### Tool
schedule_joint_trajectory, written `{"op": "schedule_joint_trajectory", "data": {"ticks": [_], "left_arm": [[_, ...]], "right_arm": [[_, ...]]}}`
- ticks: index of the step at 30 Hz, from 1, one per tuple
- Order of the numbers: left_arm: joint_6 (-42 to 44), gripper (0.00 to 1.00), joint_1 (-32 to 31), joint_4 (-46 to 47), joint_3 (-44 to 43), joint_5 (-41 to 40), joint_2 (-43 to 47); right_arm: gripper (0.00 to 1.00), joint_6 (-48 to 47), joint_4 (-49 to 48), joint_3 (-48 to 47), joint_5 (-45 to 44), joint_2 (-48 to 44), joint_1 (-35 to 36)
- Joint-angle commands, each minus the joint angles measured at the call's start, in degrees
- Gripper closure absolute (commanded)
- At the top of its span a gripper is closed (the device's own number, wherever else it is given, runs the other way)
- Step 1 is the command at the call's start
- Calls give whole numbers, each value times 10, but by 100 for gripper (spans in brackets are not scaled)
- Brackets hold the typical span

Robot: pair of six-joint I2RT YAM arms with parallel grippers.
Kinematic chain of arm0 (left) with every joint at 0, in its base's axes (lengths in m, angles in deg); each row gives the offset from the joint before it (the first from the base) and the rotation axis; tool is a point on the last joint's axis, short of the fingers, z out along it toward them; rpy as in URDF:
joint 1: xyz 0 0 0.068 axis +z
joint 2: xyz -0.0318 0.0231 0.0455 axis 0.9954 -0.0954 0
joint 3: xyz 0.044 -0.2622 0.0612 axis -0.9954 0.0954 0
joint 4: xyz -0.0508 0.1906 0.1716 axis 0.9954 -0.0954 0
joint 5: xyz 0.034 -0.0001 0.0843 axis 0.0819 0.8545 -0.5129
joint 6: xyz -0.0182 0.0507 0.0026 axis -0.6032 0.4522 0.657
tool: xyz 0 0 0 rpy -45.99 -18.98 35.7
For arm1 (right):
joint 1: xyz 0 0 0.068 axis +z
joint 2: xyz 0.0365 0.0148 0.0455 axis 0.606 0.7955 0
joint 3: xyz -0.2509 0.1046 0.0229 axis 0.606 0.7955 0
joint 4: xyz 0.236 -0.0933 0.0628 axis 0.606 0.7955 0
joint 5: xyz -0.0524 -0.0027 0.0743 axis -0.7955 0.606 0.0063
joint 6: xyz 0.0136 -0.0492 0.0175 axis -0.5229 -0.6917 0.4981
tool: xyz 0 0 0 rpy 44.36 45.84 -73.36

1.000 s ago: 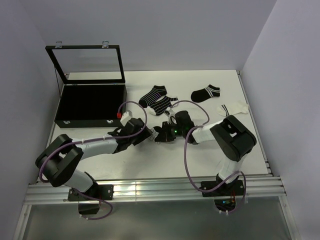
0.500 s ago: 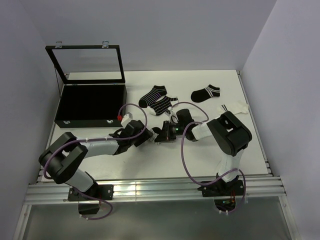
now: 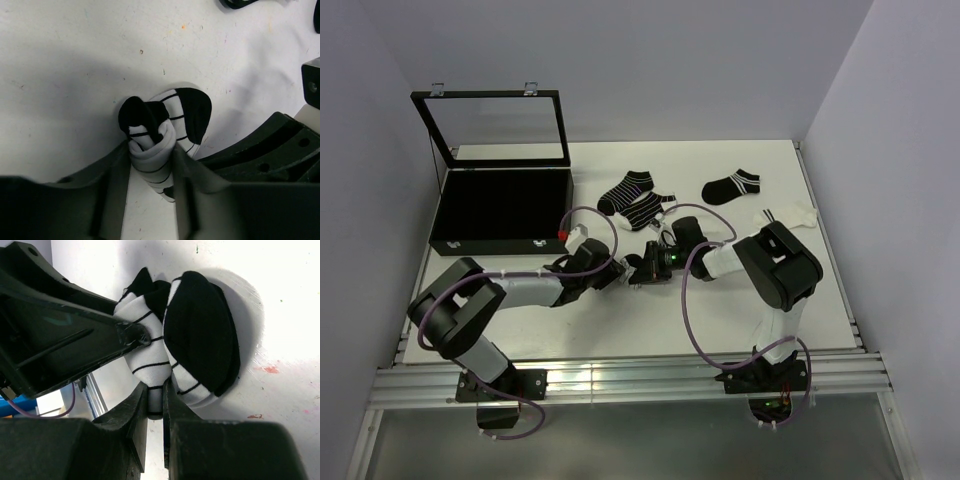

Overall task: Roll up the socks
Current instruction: Roll the sock at the center of the board.

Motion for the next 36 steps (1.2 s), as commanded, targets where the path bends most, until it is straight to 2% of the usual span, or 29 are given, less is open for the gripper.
{"op": "schedule_joint_trajectory", "data": {"ticks": [1, 3, 6, 8, 11, 16, 21, 28, 36], "left_arm": [[10, 64, 0, -55, -20, 1, -26], [16, 74, 2, -65, -29, 4, -30], [27, 95, 1, -86, -45, 5, -36], [36, 100, 1, -100, -56, 5, -40], [49, 100, 2, -122, -78, 5, -44], [72, 100, 2, -190, -125, 10, -60], [87, 100, 2, -220, -156, 24, -78], [102, 100, 3, -238, -180, 38, -95], [120, 100, 11, -250, -198, 52, -103]], "right_arm": [[96, -18, 42, -6, -16, 7, -3], [91, -23, 39, -2, -24, 0, -3], [82, -38, 44, 7, -42, -25, -2], [76, -51, 53, 14, -59, -54, -2], [66, -78, 66, 27, -106, -94, 3], [59, -148, 94, 45, -243, -198, 30], [46, -220, 73, 70, -361, -266, 95], [44, -295, 11, 106, -477, -287, 184], [44, -338, -16, 93, -548, -235, 243]]}}
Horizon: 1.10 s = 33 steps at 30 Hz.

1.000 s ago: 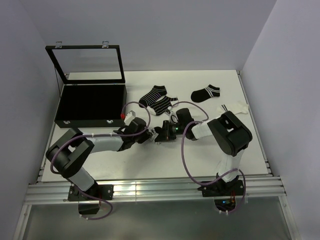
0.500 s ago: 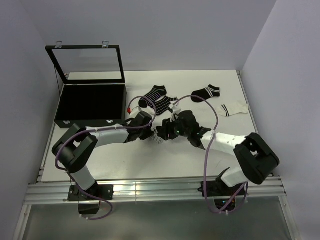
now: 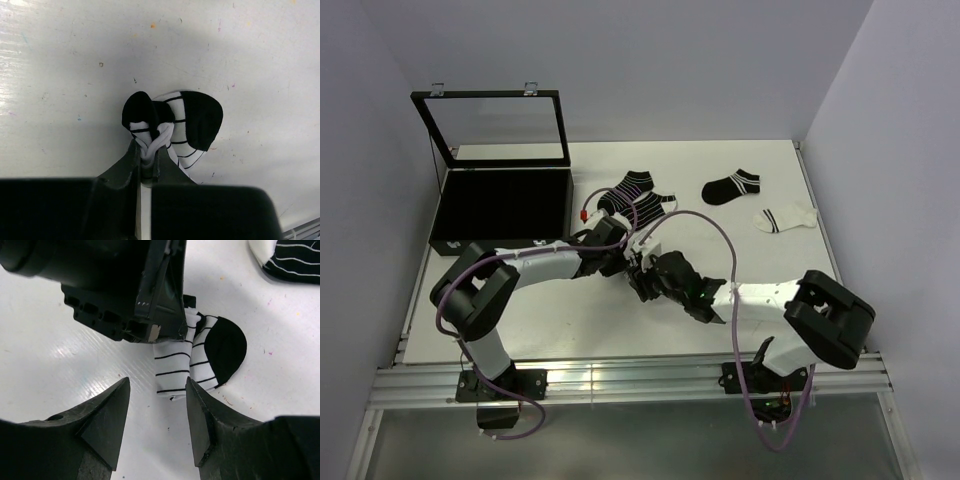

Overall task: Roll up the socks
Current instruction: Roll the sock at the center of the board.

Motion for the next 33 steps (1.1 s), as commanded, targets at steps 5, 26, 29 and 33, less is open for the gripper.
{"op": "schedule_joint_trajectory", "data": {"ticks": [5, 26, 29, 33], "left_arm": [[27, 100, 5, -40, -9, 14, -21], [34, 100, 5, -40, -13, 28, -28], [34, 100, 5, -40, -15, 28, -29], [31, 100, 6, -38, -15, 31, -28]], "right_arm": [[45, -41, -33, -35, -75, 50, 28], [50, -50, -38, -68, -81, 151, 36], [55, -48, -33, -67, -81, 157, 36], [70, -29, -30, -60, -88, 156, 36]]}}
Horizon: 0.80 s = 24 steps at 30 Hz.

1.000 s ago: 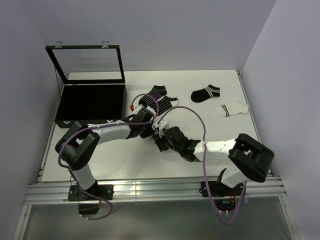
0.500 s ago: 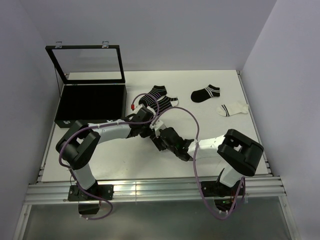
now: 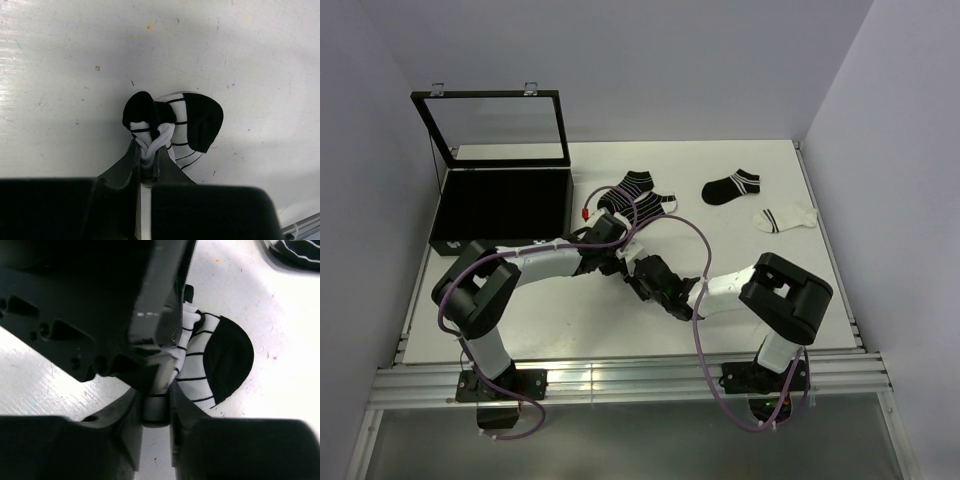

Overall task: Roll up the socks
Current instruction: Roll the sock at the center of the board.

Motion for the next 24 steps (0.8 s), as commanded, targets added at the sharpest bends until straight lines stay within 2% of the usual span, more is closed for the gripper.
{"op": "schedule_joint_trajectory", "data": {"ticks": [1, 5, 6, 10, 14, 18, 20, 24], "left_arm": [[9, 100, -3, -30, -3, 8, -19], [0, 93, -1, -21, 5, 6, -9], [-1, 87, -1, -16, 8, 5, -2], [-14, 75, 5, 8, 38, -8, 22], [-27, 57, 14, 41, 66, -8, 50], [-42, 50, 19, 63, 93, -23, 78], [-51, 41, 21, 75, 110, -37, 99], [-66, 33, 22, 106, 143, -59, 139]], "right_arm": [[77, 21, 2, -9, 1, 6, 7], [98, 36, 6, -5, 15, 1, 6], [100, 42, 8, -2, 27, -1, 4], [100, 71, 33, -9, 89, -10, -16], [100, 100, 61, -19, 180, -10, -51], [100, 137, 63, -18, 274, -5, -99], [100, 147, 82, -30, 316, 2, -124], [100, 164, 104, -58, 404, 31, -155]]}}
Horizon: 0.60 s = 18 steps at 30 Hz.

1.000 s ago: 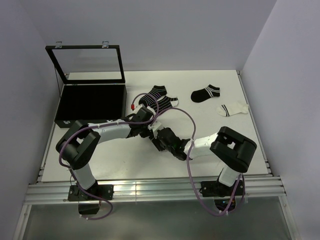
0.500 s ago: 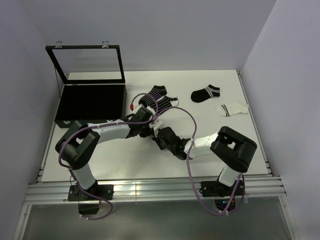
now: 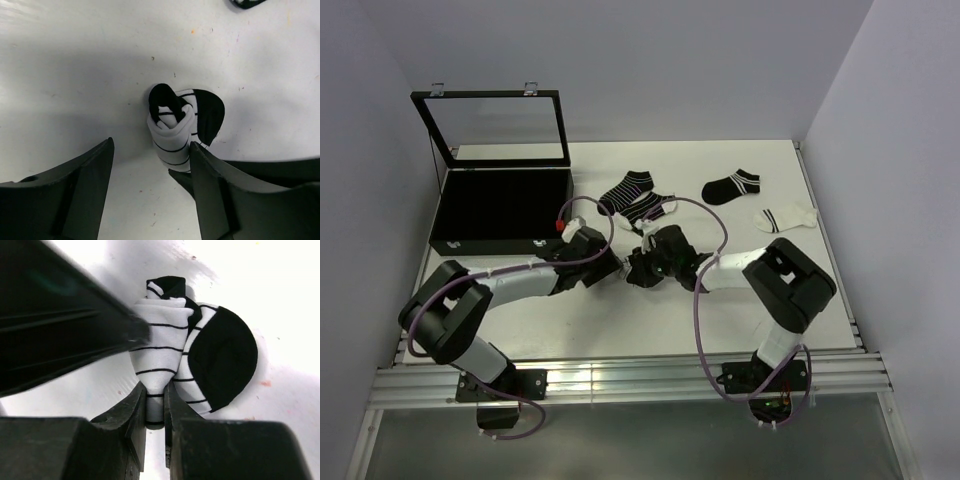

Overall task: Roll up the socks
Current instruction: Roll the sock at the center of the board.

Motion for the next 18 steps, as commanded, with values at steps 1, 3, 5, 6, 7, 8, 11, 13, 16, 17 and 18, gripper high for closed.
{"op": "schedule_joint_trajectory", "data": {"ticks": [1, 3, 5, 6, 7, 8, 11, 13, 16, 17, 18], "left_arm": [[-19, 33, 3, 43, 31, -39, 46], [-20, 33, 4, 64, 44, -42, 66], [-16, 34, 3, 81, 62, -39, 80], [-15, 34, 3, 95, 67, -38, 83], [-12, 34, 3, 101, 73, -35, 83], [-11, 34, 3, 105, 74, -32, 82], [-13, 35, 3, 117, 82, -23, 72], [-16, 36, 3, 126, 88, -22, 69], [-20, 37, 3, 136, 96, -23, 63], [-20, 37, 3, 138, 98, -21, 60], [-20, 38, 4, 139, 101, -21, 58]], "right_arm": [[100, 40, 56, -28, 126, 31, -26], [100, 48, 58, -41, 171, 53, -42], [100, 54, 74, -60, 189, 75, -49], [100, 56, 77, -64, 213, 83, -55], [100, 69, 76, -68, 223, 89, -58], [100, 77, 66, -70, 237, 100, -63], [100, 107, 39, -66, 279, 111, -84], [100, 117, 39, -67, 289, 118, -95], [100, 124, 47, -71, 294, 125, -107], [100, 126, 52, -76, 296, 127, -110], [100, 127, 55, -78, 296, 133, -113]]}}
